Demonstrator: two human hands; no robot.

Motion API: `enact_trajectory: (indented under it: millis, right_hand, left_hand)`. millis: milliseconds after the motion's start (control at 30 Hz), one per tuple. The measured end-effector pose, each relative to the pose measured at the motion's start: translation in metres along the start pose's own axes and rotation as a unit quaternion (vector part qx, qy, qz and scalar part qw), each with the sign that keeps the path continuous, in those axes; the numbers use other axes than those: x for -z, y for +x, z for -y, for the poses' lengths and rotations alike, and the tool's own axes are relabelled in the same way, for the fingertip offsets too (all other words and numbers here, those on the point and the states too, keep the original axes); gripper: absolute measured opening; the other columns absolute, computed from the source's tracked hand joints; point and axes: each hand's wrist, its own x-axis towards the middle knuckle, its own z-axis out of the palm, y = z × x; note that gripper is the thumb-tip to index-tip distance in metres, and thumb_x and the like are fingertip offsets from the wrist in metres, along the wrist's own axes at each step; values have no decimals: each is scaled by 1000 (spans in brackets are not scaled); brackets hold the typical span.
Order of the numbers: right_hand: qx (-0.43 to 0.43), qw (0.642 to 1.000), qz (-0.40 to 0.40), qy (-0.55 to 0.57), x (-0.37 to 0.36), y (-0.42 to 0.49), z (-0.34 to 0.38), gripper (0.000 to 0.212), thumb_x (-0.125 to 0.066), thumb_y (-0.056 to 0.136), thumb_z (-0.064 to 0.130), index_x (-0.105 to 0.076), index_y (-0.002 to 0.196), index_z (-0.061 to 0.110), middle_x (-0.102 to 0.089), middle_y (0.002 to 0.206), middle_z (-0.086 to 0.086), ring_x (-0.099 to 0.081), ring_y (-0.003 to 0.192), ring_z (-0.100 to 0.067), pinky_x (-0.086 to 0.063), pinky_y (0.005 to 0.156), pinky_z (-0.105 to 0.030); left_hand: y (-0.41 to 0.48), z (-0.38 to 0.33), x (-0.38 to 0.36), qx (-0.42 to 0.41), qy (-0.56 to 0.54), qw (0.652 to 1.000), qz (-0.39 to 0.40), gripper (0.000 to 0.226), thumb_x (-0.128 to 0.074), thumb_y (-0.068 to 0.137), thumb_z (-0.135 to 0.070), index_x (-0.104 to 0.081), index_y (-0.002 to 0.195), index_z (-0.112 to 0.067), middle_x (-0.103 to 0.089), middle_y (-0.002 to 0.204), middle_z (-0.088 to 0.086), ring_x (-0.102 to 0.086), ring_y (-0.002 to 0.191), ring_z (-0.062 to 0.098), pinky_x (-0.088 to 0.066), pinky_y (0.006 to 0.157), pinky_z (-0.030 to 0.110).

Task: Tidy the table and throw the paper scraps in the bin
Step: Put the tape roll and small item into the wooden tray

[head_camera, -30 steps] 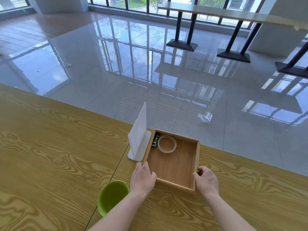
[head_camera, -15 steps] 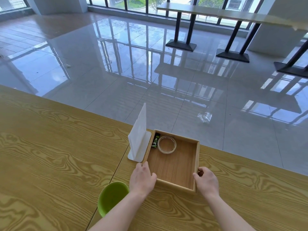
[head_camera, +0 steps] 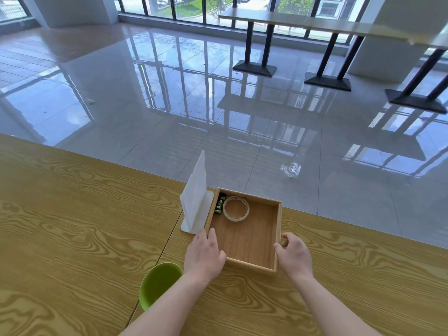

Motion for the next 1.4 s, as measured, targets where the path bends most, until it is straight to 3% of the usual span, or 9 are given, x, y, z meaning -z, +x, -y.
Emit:
enact_trajectory:
  millis: [100, 267, 433, 633, 933, 1400]
  right_hand:
    - [29, 999, 6, -22, 6, -3, 4, 38, -65, 91, 23, -59, 127, 11, -62, 100, -2, -59, 88, -18, -47, 73, -29]
    - [80, 993, 43, -75, 14, -15, 4, 45, -63, 91, 29, -56, 133, 14, -61, 118, -4, -60, 106, -18, -52, 88, -31]
    - [112, 983, 66, -130, 26, -29, 2, 52, -59, 93, 36, -48, 139, 18, -56, 129, -2, -52, 122, -20, -45, 100, -32]
    - [110, 978, 66, -162, 42, -54, -2, 50, -57, 93, 39, -47, 138, 19, -54, 131, -4, -48, 125, -24, -43, 101, -34]
    - [39, 985, 40, -164, 68, -110, -32, 54, -55, 93, 42, -44, 141, 19, -52, 134, -6, -48, 124, -24, -45, 102, -37]
    - [-131, 983, -21, -127, 127, -208, -139, 55, -56, 92, 45, -46, 140, 20, -51, 137, -7, -45, 128, -28, -40, 104, -38]
  left_hand:
    - [-1, -3, 2, -26, 36, 999, -3, 68, -48, 93, -39, -22, 150, -11, -36, 148, 13, -39, 133, 25, -37, 109, 37]
    - [-8, -9, 7, -75, 98, 992, -9, 69, -50, 92, -40, -22, 150, -13, -34, 150, 15, -32, 138, 29, -29, 115, 41]
    - [-18, -15, 10, -124, 139, 982, -7, 66, -48, 92, -34, -22, 149, -14, -33, 151, 17, -27, 142, 33, -24, 117, 47]
    - [-32, -28, 12, -160, 153, 975, 5, 74, -46, 92, -43, -11, 152, -18, -22, 158, 18, -18, 146, 36, -20, 118, 53]
    - [-64, -67, 3, -250, 138, 958, 15, 77, -45, 94, -51, -8, 153, -18, -18, 159, 17, -14, 147, 34, -15, 119, 52]
    - [-140, -175, -43, -396, 131, 908, 48, 77, -46, 91, -48, -12, 153, -18, -22, 157, 14, -15, 146, 31, -16, 118, 51]
